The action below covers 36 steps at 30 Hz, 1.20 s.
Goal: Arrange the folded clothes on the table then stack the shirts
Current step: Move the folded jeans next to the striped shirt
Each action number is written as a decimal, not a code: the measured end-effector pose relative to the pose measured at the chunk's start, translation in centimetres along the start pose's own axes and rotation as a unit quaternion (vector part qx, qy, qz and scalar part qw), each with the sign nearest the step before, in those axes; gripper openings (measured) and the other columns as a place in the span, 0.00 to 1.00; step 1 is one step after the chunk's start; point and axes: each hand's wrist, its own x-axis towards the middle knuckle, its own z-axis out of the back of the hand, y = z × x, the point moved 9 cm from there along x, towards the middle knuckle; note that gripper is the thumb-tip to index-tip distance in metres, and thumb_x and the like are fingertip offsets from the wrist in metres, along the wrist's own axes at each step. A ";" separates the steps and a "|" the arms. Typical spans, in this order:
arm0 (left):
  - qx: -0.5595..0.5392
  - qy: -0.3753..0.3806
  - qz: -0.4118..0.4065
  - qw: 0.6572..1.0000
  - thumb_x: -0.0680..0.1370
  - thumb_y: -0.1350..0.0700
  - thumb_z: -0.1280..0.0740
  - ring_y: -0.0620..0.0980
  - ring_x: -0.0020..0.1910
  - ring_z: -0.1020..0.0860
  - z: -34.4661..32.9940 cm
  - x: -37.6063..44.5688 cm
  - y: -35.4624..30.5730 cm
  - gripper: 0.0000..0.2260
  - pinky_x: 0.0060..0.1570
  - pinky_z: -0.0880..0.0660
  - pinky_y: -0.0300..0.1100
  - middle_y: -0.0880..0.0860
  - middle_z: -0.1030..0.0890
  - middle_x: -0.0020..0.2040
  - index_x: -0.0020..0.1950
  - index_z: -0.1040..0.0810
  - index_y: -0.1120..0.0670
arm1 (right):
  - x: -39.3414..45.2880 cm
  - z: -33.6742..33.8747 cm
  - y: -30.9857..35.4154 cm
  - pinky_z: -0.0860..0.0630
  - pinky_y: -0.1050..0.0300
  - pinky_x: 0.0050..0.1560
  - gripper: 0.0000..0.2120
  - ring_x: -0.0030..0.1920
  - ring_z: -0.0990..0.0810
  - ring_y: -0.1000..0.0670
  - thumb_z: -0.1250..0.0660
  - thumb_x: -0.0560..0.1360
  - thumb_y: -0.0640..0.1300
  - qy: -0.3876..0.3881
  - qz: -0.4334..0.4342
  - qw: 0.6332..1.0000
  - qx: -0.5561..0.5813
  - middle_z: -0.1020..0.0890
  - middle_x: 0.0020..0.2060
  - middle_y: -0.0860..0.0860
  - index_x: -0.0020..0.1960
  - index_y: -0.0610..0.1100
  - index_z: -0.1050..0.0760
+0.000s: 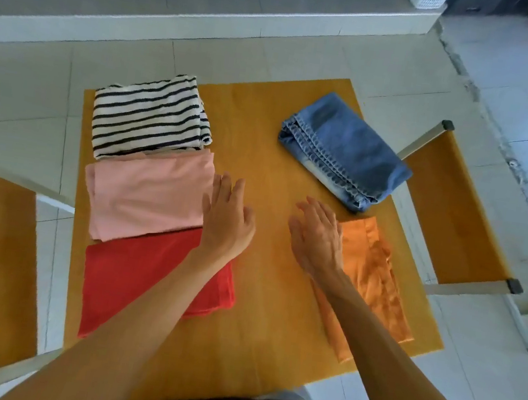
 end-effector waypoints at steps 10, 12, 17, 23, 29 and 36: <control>0.044 0.048 -0.083 0.994 0.82 0.55 0.43 0.56 0.80 0.54 -5.6 8.6 -11.6 0.23 0.74 0.47 0.64 0.57 0.48 0.80 0.77 0.40 0.52 | 6.5 6.2 -12.3 0.38 0.37 0.73 0.24 0.76 0.38 0.39 0.41 0.82 0.56 -0.025 -0.159 0.987 -0.008 0.38 0.78 0.42 0.74 0.45 0.33; 0.079 0.059 -0.109 0.989 0.81 0.57 0.41 0.56 0.80 0.55 -7.0 10.2 -13.5 0.25 0.74 0.49 0.64 0.58 0.50 0.81 0.78 0.42 0.53 | 7.2 6.4 -14.2 0.38 0.36 0.73 0.29 0.76 0.39 0.37 0.42 0.82 0.58 -0.022 -0.219 0.975 -0.002 0.41 0.78 0.39 0.77 0.45 0.39; 0.182 0.125 -0.131 0.966 0.79 0.56 0.34 0.56 0.79 0.61 -10.5 14.3 -14.4 0.32 0.74 0.53 0.66 0.57 0.56 0.81 0.80 0.46 0.50 | 9.0 3.9 -15.4 0.33 0.35 0.70 0.38 0.74 0.35 0.35 0.41 0.79 0.62 0.018 -0.249 0.966 0.067 0.35 0.75 0.39 0.80 0.42 0.48; 0.194 0.156 -0.072 0.966 0.82 0.42 0.42 0.51 0.79 0.65 -10.1 15.3 -11.0 0.31 0.73 0.51 0.63 0.49 0.63 0.80 0.80 0.54 0.43 | 12.3 2.6 -14.3 0.36 0.38 0.74 0.44 0.78 0.42 0.37 0.36 0.78 0.62 0.053 -0.192 0.978 0.056 0.44 0.79 0.39 0.81 0.41 0.53; 0.105 0.112 0.066 0.986 0.82 0.47 0.41 0.51 0.78 0.67 -8.4 14.9 -6.7 0.32 0.74 0.52 0.60 0.48 0.67 0.79 0.80 0.56 0.42 | 19.5 1.1 -11.1 0.40 0.36 0.74 0.42 0.78 0.44 0.36 0.38 0.79 0.63 0.150 -0.085 0.983 -0.058 0.48 0.80 0.41 0.82 0.45 0.53; 0.057 0.079 0.161 0.982 0.81 0.57 0.39 0.52 0.78 0.66 -5.5 16.1 -3.4 0.34 0.75 0.49 0.56 0.51 0.65 0.80 0.81 0.56 0.46 | 26.1 -1.4 -5.2 0.39 0.36 0.73 0.39 0.77 0.44 0.36 0.34 0.78 0.54 0.202 -0.036 0.977 -0.064 0.46 0.80 0.42 0.82 0.47 0.50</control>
